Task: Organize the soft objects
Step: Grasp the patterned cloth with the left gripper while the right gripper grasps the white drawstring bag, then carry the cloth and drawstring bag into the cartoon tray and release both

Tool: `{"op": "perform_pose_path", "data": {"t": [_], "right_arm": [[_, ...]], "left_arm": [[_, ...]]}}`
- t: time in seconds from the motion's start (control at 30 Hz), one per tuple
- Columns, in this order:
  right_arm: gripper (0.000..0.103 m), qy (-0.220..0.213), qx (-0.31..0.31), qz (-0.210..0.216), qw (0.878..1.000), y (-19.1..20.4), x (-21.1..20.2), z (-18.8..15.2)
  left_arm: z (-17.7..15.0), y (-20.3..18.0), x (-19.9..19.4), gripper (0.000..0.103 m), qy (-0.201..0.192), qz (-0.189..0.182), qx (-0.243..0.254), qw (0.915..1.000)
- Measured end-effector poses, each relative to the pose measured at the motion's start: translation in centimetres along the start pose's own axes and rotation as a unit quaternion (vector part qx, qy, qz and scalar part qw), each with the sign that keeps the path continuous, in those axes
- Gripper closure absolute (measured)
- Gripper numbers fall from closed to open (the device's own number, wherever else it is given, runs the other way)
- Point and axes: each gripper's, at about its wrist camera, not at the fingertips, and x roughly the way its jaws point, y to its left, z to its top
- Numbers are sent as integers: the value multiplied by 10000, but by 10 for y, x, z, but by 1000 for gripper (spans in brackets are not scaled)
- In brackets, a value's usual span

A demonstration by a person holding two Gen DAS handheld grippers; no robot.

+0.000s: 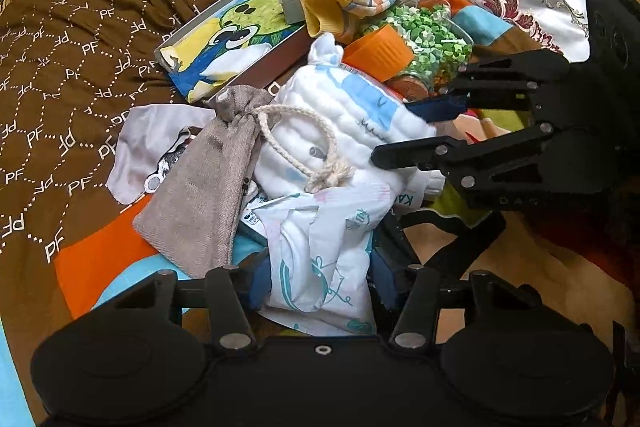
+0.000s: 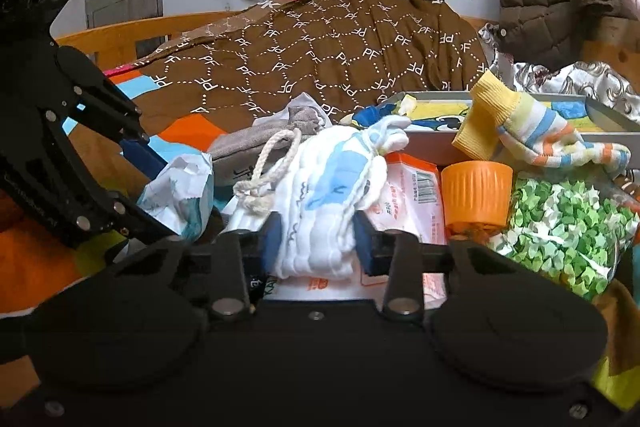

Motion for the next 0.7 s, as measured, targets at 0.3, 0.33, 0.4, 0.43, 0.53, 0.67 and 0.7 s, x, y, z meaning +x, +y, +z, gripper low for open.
{"op": "perform_pose_path", "data": {"t": [0.3,0.33,0.4,0.43,0.53,0.67,0.7], "right_arm": [[98,-274,-302,-60,9992,4,-8,1],[99,-316,-339,-88,9989,5,-9,2],[99,-380,-494,-171,9979,7,-11,3],[99,-409,-575,-206,9973,9,-12,4],[99,-512,-800,-322,9950,11,-16,7],[100,-641,-1061,-506,9910,9,-23,12],[100,-683,-1119,-559,9898,9,-25,14]], "left_arm": [[5,2,-18,58,-180,-17,-294,9994],[6,2,-21,59,-217,-15,-322,9992],[7,2,-27,61,-299,1,-383,9988],[7,2,-29,61,-340,4,-420,9985],[8,3,-36,61,-409,-13,-611,9973],[14,10,-44,61,-607,-139,-1100,9920],[17,12,-45,61,-681,-184,-1209,9902]]}}
